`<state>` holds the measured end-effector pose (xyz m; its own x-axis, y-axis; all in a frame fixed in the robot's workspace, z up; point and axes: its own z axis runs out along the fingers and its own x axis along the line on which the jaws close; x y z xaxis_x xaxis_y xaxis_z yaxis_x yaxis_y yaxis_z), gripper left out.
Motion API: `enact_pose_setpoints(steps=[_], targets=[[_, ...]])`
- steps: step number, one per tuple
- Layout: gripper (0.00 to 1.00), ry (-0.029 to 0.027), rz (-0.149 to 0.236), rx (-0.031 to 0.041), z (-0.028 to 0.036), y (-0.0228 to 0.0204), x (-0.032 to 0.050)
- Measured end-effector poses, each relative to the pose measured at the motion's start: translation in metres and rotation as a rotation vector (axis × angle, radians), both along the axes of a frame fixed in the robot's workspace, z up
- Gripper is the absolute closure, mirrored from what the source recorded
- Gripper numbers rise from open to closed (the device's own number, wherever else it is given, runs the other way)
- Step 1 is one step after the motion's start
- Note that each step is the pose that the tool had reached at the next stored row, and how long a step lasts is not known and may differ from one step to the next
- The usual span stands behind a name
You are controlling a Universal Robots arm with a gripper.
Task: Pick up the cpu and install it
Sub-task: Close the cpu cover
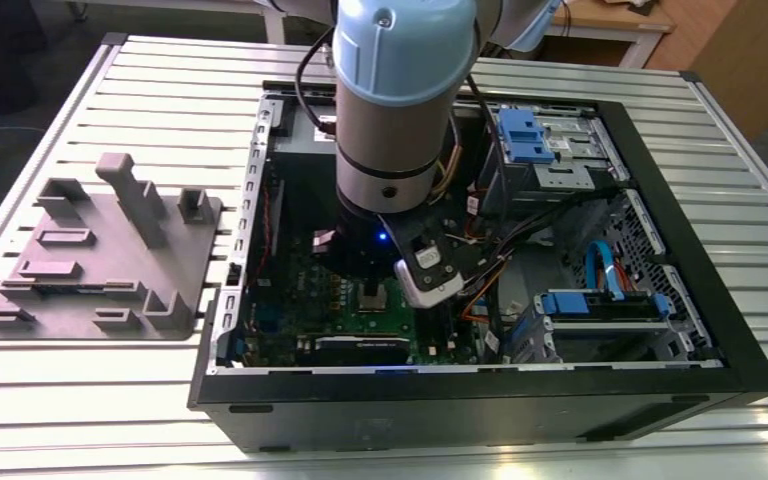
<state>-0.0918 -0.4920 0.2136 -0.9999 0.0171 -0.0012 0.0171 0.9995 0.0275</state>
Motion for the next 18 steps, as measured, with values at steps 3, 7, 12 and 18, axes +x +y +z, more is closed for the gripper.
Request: enact_pose_setpoints(steps=[3, 7, 12, 18], targets=[[0.9, 0.0, -0.019, 0.0, -0.0002, 0.0, 0.0008], [0.9, 0.0, -0.047, 0.0, -0.0005, 0.0, 0.0019], [0.9, -0.0001, -0.068, 0.0001, -0.0007, 0.0, 0.0053], [0.9, 0.0002, -0.068, -0.0002, 0.0001, 0.0, 0.0062]])
